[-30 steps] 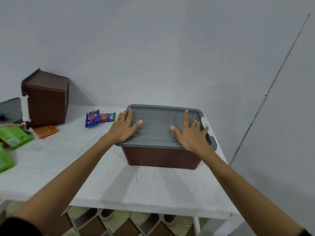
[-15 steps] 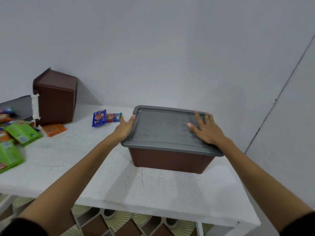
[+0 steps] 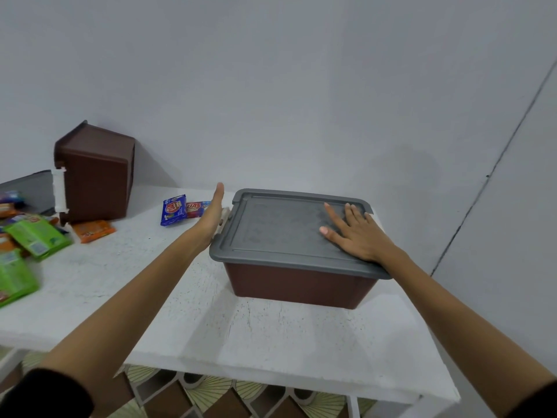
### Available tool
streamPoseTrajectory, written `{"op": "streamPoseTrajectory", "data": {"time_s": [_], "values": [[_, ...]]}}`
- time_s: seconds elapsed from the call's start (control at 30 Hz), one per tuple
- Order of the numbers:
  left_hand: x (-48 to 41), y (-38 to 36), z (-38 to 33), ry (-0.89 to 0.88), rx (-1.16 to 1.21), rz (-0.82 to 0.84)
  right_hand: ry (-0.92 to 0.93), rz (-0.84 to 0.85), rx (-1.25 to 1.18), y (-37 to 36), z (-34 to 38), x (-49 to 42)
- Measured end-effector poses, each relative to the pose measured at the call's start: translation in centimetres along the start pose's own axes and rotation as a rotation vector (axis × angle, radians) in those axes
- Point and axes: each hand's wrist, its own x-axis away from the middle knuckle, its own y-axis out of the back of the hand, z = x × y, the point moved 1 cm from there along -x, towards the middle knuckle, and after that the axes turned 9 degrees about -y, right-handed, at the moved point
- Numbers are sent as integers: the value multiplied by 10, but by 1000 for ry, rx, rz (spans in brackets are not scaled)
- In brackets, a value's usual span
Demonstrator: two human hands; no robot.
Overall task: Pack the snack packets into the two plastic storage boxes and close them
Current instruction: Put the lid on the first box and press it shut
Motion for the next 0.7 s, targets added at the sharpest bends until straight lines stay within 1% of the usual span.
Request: {"op": "streamPoseTrajectory", "data": {"time_s": [0.1,0.27,0.37,0.43,0.5,0.57,0.6,0.67,0.7], "values": [[-2,-7,-4,-66,-122,-11,2,-3,3,-1,-1,-1],[-7,-11,-2,-165,-469,44,12,-6,1,-1,-1,0],[-7,-12,-4,-211,-536,34,12,-11,-4,-1,-1,0],[-14,-5,-4,-167,-427,1,13,-13,-8,-1,-1,0],[-19,2,-2,-60,-169,-16,15,-16,-8,-1,-1,0],[-19,9,3,84,89,30,14,-19,-6,-1,-1,0],[-16,12,6,129,178,57,13,-20,-4,-1,-1,0],[-10,14,15,175,237,100,13,-21,-6,-1,-1,1],[-10,14,19,156,246,106,13,-20,-8,0,-1,1]]}}
